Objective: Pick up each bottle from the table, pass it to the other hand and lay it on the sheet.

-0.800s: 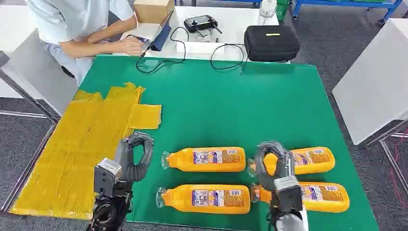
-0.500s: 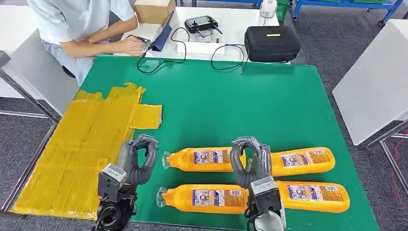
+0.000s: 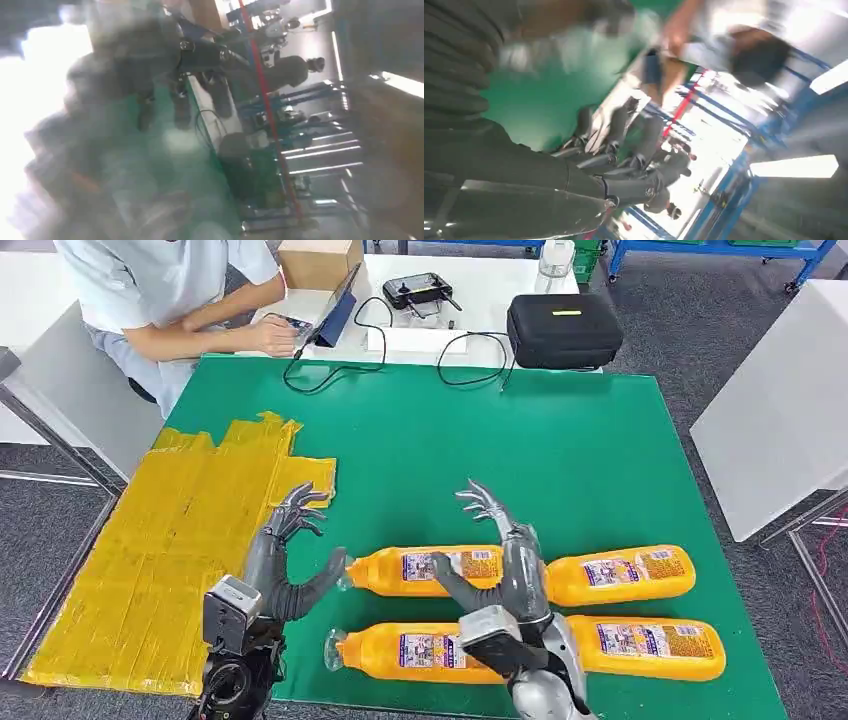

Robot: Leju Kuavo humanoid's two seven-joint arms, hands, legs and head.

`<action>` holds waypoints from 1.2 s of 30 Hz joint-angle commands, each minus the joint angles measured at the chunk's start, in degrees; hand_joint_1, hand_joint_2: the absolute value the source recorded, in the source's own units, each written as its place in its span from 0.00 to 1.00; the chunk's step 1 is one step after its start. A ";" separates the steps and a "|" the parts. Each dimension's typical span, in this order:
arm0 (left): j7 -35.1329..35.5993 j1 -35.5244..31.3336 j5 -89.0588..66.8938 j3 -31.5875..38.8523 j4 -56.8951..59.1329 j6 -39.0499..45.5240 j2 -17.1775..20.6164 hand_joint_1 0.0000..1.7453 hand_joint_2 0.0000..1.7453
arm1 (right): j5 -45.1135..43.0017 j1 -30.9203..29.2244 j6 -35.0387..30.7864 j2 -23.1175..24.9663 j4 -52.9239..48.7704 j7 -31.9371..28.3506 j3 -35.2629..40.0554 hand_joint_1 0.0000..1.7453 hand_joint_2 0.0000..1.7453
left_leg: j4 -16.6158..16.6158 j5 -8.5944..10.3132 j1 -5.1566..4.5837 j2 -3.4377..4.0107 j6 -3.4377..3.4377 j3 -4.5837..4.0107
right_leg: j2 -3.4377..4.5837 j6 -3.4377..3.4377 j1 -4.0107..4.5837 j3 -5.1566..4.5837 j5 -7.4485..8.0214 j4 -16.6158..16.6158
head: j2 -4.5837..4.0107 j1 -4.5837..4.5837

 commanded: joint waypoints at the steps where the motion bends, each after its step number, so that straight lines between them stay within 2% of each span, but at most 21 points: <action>1: 1.62 -1.87 -1.47 1.67 1.94 -2.35 -2.00 0.00 1.00 | 12.78 -7.91 6.03 -7.78 8.00 10.02 4.93 0.00 1.00 | 0.00 -0.05 0.08 0.02 -0.03 0.19 | 0.33 -0.07 0.05 0.24 0.02 -0.12 | 0.00 0.02; 3: 1.84 -1.97 -1.64 1.87 2.01 -2.82 -2.26 0.00 1.00 | 15.47 -8.88 6.90 -8.15 9.50 12.04 5.13 0.00 1.00 | -0.01 -0.02 0.05 0.04 -0.02 0.12 | 0.25 -0.04 0.02 0.15 0.04 -0.09 | 0.00 0.02; 14: 1.85 -1.96 -1.63 1.90 2.04 -2.86 -2.34 0.00 1.00 | 15.31 -9.07 6.79 -8.03 10.19 11.86 5.15 0.00 1.00 | 0.01 -0.02 0.02 0.00 -0.03 0.08 | 0.19 -0.02 0.03 0.11 0.03 -0.05 | 0.00 0.00; 16: 2.08 -2.15 -1.78 2.03 2.31 -3.52 -2.60 0.00 1.00 | 17.82 -10.48 9.04 -8.99 12.14 13.92 6.39 0.00 1.00 | 0.05 -0.08 0.08 0.03 -0.06 0.19 | 0.38 -0.08 0.07 0.23 0.01 -0.06 | 0.00 0.00; 18: 2.20 -2.60 -1.64 2.08 2.96 -4.06 -2.81 0.00 1.00 | 19.49 -12.97 12.82 -10.79 15.79 15.13 8.35 0.00 1.00 | 0.01 -0.01 0.03 0.03 -0.02 0.09 | 0.23 -0.01 0.03 0.11 0.06 -0.06 | 0.00 0.00; 21: 2.20 -3.37 -1.37 2.08 4.25 -4.56 -3.03 0.00 1.00 | 19.51 -16.19 14.95 -12.42 21.75 14.66 10.31 0.00 1.00 | 0.00 -0.01 0.05 0.06 -0.02 0.16 | 0.33 -0.03 0.04 0.19 0.09 -0.10 | 0.00 0.02; 31: 2.08 -3.89 -1.00 1.58 5.22 -4.73 -2.80 0.00 1.00 | 16.68 -19.51 19.80 -14.44 29.09 14.31 12.50 0.00 1.00 | 0.02 0.06 0.01 -0.02 0.07 0.12 | 0.24 0.02 0.01 0.20 0.09 -0.09 | 0.00 0.00; 36: 2.08 -4.35 -0.99 1.16 5.94 -4.78 -2.56 0.00 1.00 | 15.96 -21.61 21.25 -13.74 34.27 13.85 13.47 0.00 1.00 | 0.02 0.08 -0.04 0.00 0.09 0.07 | 0.19 0.05 0.00 0.12 0.11 -0.06 | 0.00 -0.02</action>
